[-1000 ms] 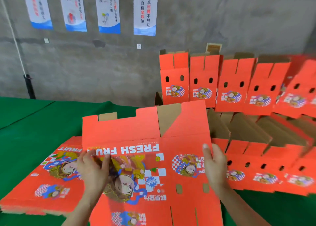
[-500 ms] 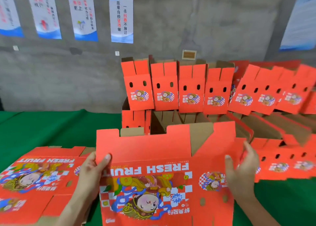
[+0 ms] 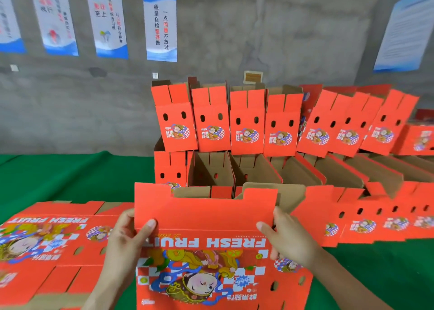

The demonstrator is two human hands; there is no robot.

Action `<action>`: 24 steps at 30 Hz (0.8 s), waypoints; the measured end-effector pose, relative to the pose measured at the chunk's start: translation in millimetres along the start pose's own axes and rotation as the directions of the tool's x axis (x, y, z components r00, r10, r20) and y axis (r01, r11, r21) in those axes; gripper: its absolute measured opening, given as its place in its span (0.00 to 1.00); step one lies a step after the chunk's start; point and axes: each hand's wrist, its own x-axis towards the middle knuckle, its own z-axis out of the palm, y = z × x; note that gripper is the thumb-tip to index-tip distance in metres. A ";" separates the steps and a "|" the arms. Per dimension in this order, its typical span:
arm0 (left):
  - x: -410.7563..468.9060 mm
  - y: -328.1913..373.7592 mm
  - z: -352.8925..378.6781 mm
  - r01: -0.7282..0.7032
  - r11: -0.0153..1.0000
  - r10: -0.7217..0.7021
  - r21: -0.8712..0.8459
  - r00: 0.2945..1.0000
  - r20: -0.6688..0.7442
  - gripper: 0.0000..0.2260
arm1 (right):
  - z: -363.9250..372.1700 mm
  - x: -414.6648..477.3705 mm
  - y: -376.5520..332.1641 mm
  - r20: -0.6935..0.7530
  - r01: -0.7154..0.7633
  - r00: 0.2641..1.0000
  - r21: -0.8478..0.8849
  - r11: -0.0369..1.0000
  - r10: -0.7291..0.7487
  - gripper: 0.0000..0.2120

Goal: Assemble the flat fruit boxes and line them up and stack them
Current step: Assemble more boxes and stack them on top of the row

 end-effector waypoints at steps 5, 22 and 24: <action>3.0 8.1 -3.7 0.132 0.988 -0.121 -0.078 0.984 0.131 0.08 | 2.7 -1.2 1.7 -0.016 0.030 0.999 0.124 0.992 -0.028 0.13; 41.4 41.0 8.7 0.268 0.883 -0.428 0.387 0.798 0.424 0.41 | -26.5 -9.5 27.0 -0.078 -0.012 0.996 0.337 0.941 0.040 0.16; 43.8 52.7 10.6 0.180 0.842 -0.410 0.509 0.827 0.385 0.41 | -29.5 -13.7 29.1 -0.117 0.002 0.992 0.352 0.936 0.042 0.19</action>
